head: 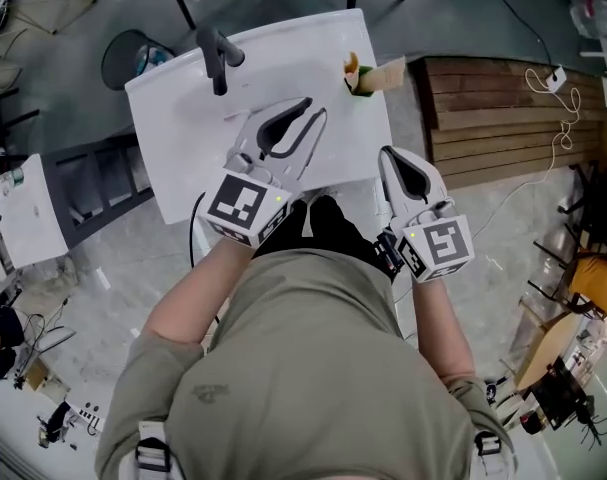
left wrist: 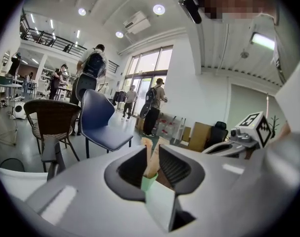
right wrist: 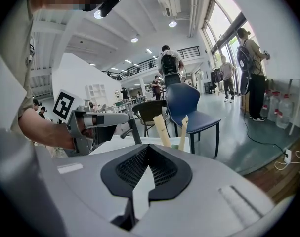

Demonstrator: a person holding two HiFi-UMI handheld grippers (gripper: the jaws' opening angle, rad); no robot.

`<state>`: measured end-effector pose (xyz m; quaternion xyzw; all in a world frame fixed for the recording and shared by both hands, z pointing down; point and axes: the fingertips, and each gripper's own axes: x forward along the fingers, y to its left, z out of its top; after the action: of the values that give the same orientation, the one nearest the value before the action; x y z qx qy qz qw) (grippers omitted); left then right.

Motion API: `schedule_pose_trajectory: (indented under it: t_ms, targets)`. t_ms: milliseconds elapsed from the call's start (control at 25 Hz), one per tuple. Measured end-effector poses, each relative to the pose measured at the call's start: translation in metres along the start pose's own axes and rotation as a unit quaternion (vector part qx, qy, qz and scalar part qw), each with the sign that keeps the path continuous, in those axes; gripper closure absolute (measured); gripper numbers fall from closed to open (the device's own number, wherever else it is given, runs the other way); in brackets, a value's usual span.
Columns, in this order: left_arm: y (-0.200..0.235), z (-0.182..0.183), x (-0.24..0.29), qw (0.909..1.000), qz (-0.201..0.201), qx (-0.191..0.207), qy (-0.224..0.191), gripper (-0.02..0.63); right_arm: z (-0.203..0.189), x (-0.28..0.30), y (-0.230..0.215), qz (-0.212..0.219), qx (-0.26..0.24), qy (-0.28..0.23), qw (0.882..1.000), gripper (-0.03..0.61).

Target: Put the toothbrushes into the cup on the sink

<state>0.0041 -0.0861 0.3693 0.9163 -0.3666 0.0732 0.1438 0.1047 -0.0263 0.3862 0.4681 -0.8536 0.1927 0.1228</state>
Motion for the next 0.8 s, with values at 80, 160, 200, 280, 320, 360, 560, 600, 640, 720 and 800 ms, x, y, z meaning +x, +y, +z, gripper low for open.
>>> schedule_pose_trajectory:
  t_ms: [80,160,200,280,320,360,560,600,640,720,800]
  targets:
    - [0.004,-0.005,-0.006,1.0,-0.003,0.0,0.007,0.546,0.002,0.003,0.004,-0.003,-0.001,0.0,1.0,0.568]
    - [0.009,-0.008,-0.012,0.9999,-0.006,-0.001,0.012,0.549,0.005,0.007,0.009,-0.005,-0.003,-0.001,1.0,0.568]
    - [0.011,-0.01,-0.015,0.9999,-0.009,0.0,0.015,0.552,0.005,0.009,0.012,-0.007,-0.003,-0.001,1.0,0.568]
    - [0.013,-0.014,-0.021,0.9997,-0.016,0.001,0.021,0.557,0.006,0.012,0.017,-0.01,-0.002,-0.003,1.0,0.568]
    - [0.014,-0.016,-0.024,0.9995,-0.019,0.002,0.024,0.563,0.007,0.014,0.019,-0.011,-0.002,-0.004,1.0,0.568]
    - [0.013,-0.017,-0.027,0.9994,-0.023,0.002,0.026,0.569,0.009,0.014,0.022,-0.013,0.0,-0.006,1.0,0.568]
    - [0.009,-0.024,-0.038,0.9981,-0.046,0.001,0.041,0.575,0.015,0.014,0.033,-0.022,0.002,-0.012,1.0,0.568]
    - [0.008,-0.026,-0.04,0.9977,-0.05,0.0,0.045,0.577,0.016,0.015,0.034,-0.024,0.003,-0.013,1.0,0.568]
    - [0.008,-0.027,-0.042,0.9974,-0.054,0.0,0.049,0.577,0.017,0.015,0.036,-0.026,0.003,-0.013,1.0,0.568]
    - [0.006,-0.03,-0.046,0.9965,-0.062,0.001,0.056,0.578,0.017,0.015,0.04,-0.03,0.006,-0.013,0.999,0.568]
    - [0.004,-0.035,-0.048,0.9953,-0.071,0.004,0.065,0.578,0.016,0.016,0.043,-0.033,0.007,-0.012,0.999,0.568]
